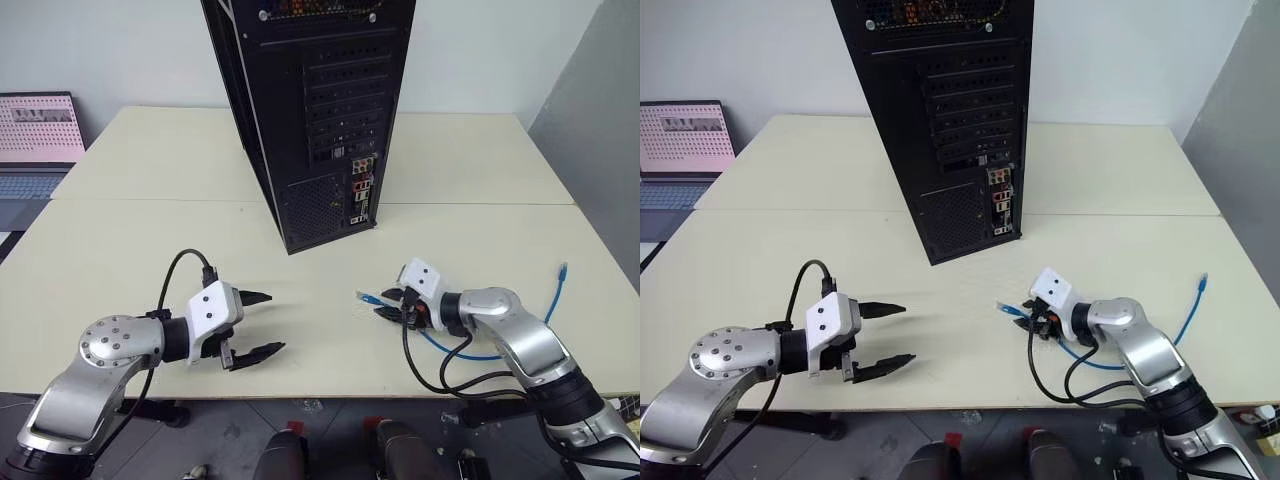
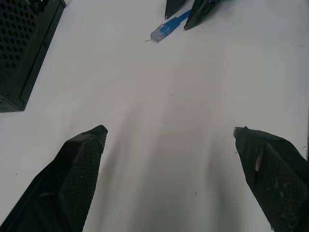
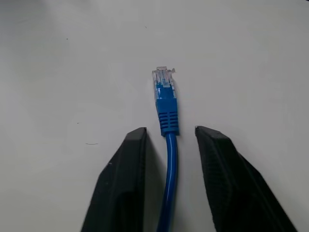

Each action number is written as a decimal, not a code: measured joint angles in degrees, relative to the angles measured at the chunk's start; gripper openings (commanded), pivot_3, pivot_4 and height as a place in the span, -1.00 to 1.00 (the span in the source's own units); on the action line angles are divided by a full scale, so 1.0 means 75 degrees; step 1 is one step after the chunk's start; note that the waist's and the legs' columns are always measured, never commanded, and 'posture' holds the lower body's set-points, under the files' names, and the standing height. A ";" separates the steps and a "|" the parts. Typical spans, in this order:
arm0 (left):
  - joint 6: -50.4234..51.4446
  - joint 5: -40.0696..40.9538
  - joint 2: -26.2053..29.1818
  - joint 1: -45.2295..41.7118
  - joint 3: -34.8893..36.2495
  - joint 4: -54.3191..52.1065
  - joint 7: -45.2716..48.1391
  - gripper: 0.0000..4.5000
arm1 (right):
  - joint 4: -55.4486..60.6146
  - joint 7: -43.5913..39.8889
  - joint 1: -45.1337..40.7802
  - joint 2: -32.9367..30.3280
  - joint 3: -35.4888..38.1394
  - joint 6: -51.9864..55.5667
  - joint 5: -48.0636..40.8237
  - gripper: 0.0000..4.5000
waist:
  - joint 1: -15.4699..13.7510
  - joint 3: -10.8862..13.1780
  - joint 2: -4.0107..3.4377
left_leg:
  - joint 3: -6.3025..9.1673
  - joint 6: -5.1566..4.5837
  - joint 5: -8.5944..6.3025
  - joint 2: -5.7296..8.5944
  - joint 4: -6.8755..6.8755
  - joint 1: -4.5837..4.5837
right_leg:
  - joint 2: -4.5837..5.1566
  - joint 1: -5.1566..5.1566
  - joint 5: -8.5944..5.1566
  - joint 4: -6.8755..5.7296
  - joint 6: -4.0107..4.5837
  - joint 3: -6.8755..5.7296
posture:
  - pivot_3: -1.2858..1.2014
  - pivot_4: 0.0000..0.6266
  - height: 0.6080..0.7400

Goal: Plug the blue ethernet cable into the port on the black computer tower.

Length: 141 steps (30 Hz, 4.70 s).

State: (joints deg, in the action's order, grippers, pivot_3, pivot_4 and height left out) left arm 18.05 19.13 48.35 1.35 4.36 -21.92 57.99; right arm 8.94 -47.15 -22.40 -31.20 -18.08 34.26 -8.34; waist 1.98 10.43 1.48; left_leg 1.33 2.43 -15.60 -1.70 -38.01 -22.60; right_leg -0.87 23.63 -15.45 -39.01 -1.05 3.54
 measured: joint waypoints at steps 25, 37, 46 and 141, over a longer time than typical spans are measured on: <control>0.0012 -0.0100 -0.0987 -0.2837 -0.1833 0.1554 0.1154 0.78 | 0.1340 -0.1342 -0.0907 -0.0116 -0.0754 0.0064 -0.0255 -1.00 | -0.0010 0.0000 0.0000 | 0.0003 0.0000 0.0000 0.0012 -0.0011 -0.0007 | -0.0005 -0.0004 0.0001 -0.0004 0.0002 -0.0032 | 0.03 -0.52 1.00; -0.0027 -0.0259 -0.1207 -0.2945 -0.2050 0.1771 0.1357 -0.42 | 0.1340 -0.1339 -0.0913 -0.0115 -0.0774 -0.0010 -0.0235 -1.00 | -0.0018 0.0000 0.0000 | 0.0010 0.0000 0.0001 0.0009 -0.0014 -0.0011 | -0.0003 -0.0004 0.0002 -0.0005 0.0002 -0.0039 | 0.03 -0.52 1.00; -0.0118 -0.0363 -0.1311 -0.2946 -0.2090 0.1771 0.1349 -0.87 | 0.1334 -0.1340 -0.0952 -0.0123 -0.0805 -0.0016 -0.0121 -1.00 | -0.0018 0.0000 0.0000 | 0.0013 0.0000 0.0001 0.0009 -0.0014 -0.0011 | -0.0003 -0.0004 0.0002 -0.0006 0.0003 -0.0040 | 0.03 -0.52 1.00; -0.0344 -0.1849 -0.3356 -0.1665 -0.1495 0.0229 -0.5261 0.74 | 0.2353 0.5165 -0.0119 0.2894 0.1044 0.1370 -0.0807 -1.00 | -0.0017 -0.0010 -0.0010 | 0.0113 0.0004 0.0005 0.0007 -0.0017 -0.0022 | 0.0018 -0.0031 0.0010 -0.0013 -0.0003 -0.0130 | 0.03 -0.52 1.00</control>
State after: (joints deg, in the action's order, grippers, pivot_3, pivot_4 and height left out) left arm 15.47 5.27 23.18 -11.14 -6.85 -20.20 18.54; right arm 26.59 -8.41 -23.29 -9.50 -10.25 44.53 -14.40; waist 1.85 10.36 1.41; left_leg 2.17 2.46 -15.56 -1.66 -38.14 -22.76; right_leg -0.73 23.39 -15.38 -39.11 -1.07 2.57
